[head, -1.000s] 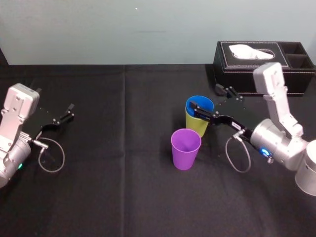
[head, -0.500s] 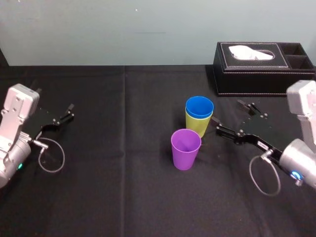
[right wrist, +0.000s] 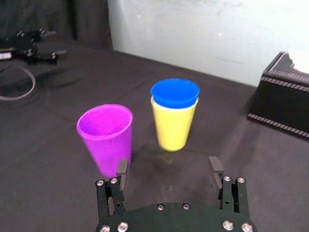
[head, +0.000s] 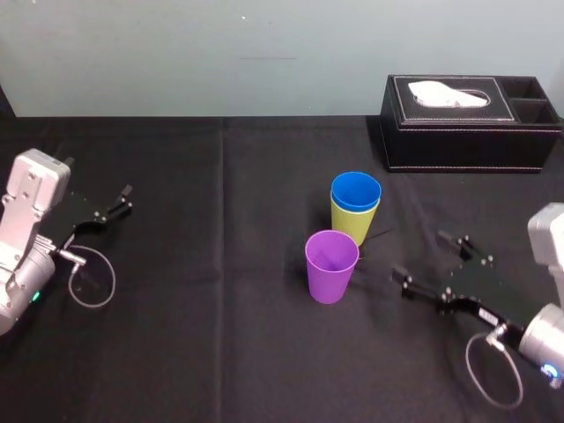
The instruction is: Stack the three plastic cups sequentially using one hand.
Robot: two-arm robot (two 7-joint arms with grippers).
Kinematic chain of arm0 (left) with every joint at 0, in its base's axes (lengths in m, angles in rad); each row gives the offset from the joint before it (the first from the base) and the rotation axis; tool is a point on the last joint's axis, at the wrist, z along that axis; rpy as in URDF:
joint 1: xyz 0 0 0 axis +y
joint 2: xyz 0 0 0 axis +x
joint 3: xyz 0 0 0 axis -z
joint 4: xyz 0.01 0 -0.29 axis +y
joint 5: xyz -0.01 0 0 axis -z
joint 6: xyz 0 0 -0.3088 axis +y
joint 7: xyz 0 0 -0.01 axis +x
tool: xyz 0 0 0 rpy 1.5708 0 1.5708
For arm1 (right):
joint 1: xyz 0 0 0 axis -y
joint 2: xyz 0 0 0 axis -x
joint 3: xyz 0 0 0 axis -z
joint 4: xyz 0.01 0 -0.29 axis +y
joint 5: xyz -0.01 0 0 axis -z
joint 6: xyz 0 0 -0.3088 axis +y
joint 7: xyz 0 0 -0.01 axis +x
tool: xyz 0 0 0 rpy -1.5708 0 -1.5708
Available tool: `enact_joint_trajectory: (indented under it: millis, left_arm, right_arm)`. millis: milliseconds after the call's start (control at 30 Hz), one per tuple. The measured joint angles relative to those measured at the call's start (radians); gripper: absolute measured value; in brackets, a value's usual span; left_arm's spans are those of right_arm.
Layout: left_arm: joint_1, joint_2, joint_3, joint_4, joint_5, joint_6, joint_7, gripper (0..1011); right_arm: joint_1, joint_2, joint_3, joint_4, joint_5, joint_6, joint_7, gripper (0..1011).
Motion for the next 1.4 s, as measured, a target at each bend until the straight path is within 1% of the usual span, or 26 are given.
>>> enact_joint_trajectory:
  millis: [133, 233, 267, 300, 333, 433, 533, 667, 900, 967, 1000, 1100, 1200, 1400]
  left_arm:
    - [0.000, 0.000, 0.000, 0.000, 0.000, 0.000, 0.000, 1011]
    - [0.000, 0.000, 0.000, 0.000, 0.000, 0.000, 0.000, 1011]
    - [0.000, 0.000, 0.000, 0.000, 0.000, 0.000, 0.000, 1011]
    - [0.000, 0.000, 0.000, 0.000, 0.000, 0.000, 0.000, 1011]
    - [0.000, 0.000, 0.000, 0.000, 0.000, 0.000, 0.000, 1011]
    - [0.000, 0.000, 0.000, 0.000, 0.000, 0.000, 0.000, 1011]
    - [0.000, 0.000, 0.000, 0.000, 0.000, 0.000, 0.000, 1011]
    - [0.000, 0.000, 0.000, 0.000, 0.000, 0.000, 0.000, 1011]
    - [0.000, 0.000, 0.000, 0.000, 0.000, 0.000, 0.000, 1011]
    - [0.000, 0.000, 0.000, 0.000, 0.000, 0.000, 0.000, 1011]
    - [0.000, 0.000, 0.000, 0.000, 0.000, 0.000, 0.000, 1011]
    - [0.000, 0.000, 0.000, 0.000, 0.000, 0.000, 0.000, 1011]
    - [0.000, 0.000, 0.000, 0.000, 0.000, 0.000, 0.000, 1011]
    - [0.000, 0.000, 0.000, 0.000, 0.000, 0.000, 0.000, 1011]
  right_arm:
    - [-0.018, 0.003, -0.007, 0.007, -0.006, -0.020, 0.013, 1003]
    - [-0.034, 0.005, -0.022, 0.019, -0.004, -0.053, 0.046, 1003]
    - [-0.034, 0.005, -0.022, 0.019, -0.004, -0.053, 0.046, 1003]
    - [-0.036, 0.005, -0.034, 0.024, -0.001, -0.070, 0.067, 1003]
    - [-0.036, 0.005, -0.034, 0.024, -0.001, -0.070, 0.067, 1003]
    - [-0.033, 0.005, -0.059, 0.030, -0.002, -0.085, 0.090, 1003]
    - [-0.025, 0.001, -0.074, 0.034, -0.007, -0.093, 0.098, 1003]
    - [-0.006, -0.011, -0.100, 0.040, -0.017, -0.100, 0.100, 1003]
    - [0.028, -0.035, -0.127, 0.056, -0.034, -0.104, 0.093, 1003]
    - [0.050, -0.049, -0.140, 0.067, -0.045, -0.104, 0.084, 1003]
    - [0.050, -0.049, -0.140, 0.067, -0.045, -0.104, 0.084, 1003]
    - [0.071, -0.065, -0.152, 0.081, -0.055, -0.104, 0.078, 1003]
    - [0.100, -0.087, -0.165, 0.103, -0.065, -0.104, 0.068, 1003]
    - [0.136, -0.116, -0.181, 0.135, -0.081, -0.103, 0.055, 1003]
